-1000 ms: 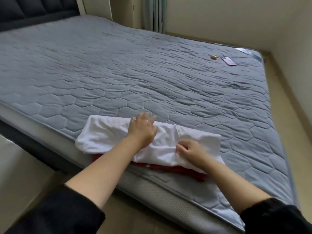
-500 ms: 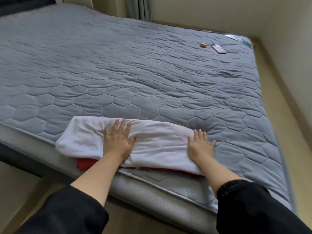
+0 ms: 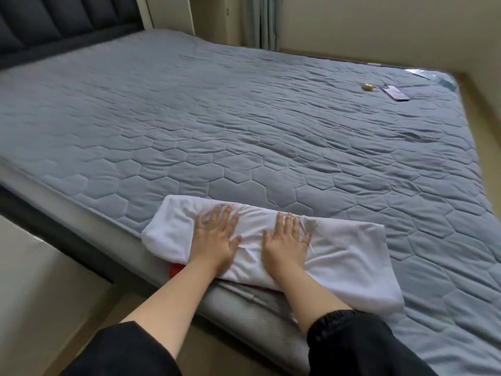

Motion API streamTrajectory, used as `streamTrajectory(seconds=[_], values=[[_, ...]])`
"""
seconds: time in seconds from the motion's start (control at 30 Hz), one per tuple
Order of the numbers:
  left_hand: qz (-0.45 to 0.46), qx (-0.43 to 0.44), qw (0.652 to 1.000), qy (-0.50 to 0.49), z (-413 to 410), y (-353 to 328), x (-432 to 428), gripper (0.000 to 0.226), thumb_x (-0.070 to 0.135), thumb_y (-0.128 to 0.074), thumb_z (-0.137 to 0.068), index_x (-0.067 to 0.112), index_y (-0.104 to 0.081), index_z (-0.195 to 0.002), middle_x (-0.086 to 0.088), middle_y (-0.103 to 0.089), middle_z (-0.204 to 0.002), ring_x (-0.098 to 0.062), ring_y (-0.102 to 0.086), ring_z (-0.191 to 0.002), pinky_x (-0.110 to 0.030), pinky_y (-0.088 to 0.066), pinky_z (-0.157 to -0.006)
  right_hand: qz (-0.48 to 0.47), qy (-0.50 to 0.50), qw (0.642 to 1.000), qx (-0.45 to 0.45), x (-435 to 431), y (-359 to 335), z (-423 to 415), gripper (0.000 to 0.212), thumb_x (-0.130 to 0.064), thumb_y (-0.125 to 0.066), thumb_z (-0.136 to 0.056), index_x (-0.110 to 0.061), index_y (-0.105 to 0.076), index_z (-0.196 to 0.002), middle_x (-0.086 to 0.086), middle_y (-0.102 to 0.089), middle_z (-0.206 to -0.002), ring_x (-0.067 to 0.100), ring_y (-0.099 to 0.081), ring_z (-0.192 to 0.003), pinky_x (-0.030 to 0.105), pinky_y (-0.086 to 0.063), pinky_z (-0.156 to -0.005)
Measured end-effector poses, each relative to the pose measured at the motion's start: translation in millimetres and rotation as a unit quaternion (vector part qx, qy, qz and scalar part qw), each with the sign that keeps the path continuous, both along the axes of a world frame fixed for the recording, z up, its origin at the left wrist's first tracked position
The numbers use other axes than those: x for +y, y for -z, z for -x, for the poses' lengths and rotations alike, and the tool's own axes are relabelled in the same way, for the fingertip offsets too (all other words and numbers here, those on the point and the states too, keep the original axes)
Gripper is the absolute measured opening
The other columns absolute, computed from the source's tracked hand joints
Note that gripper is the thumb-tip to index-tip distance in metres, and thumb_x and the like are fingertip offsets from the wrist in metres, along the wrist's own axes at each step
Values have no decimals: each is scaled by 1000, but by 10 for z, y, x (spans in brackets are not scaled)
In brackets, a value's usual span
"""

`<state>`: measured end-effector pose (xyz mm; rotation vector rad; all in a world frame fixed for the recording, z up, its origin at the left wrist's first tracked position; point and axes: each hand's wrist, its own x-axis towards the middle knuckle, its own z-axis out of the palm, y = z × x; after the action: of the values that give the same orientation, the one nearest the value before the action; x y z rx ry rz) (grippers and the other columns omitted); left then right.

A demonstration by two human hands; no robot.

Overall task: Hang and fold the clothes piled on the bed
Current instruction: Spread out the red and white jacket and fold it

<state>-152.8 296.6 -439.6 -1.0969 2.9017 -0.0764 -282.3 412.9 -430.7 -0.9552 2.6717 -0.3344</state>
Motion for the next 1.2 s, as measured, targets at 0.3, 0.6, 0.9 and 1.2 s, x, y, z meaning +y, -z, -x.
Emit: streamTrajectory(seconds=[0.3, 0.6, 0.9, 1.2], values=[[-130, 46, 961, -239, -594, -67, -459, 72, 63, -22, -94, 23, -11, -153, 0, -2, -161, -16, 0, -147, -45, -5, -117, 6, 2, 997, 72, 3, 152, -42, 66, -52, -12, -97, -21, 5, -153, 2, 4, -161, 17, 9, -147, 49, 8, -115], [-352, 344, 794, -357, -475, -532, -999, 62, 42, -61, -88, 3, -48, -135, -16, -53, -135, -31, -52, -121, -30, -40, -85, -5, 6, 996, 93, -51, 196, -37, 66, -49, -15, -97, -19, -1, -153, 3, -1, -161, 18, 5, -148, 49, 6, -116], [-43, 223, 928, -297, -517, -582, -921, 28, 5, -52, -86, 9, -59, -112, -14, -54, -123, -36, -51, -109, -43, -42, -87, -17, -6, 997, 69, -66, 193, -7, 65, -48, -14, -97, -19, 2, -153, 2, 2, -161, 17, 8, -147, 49, 7, -116], [-164, -141, 970, 115, 578, -653, -488, 94, 31, -72, -80, 23, -11, -152, -2, -25, -155, -23, -22, -143, -51, -13, -115, -23, -42, 999, 10, -109, 64, 141, 70, -53, -23, -93, -20, -6, -153, 3, -5, -161, 20, 1, -147, 48, 1, -116]])
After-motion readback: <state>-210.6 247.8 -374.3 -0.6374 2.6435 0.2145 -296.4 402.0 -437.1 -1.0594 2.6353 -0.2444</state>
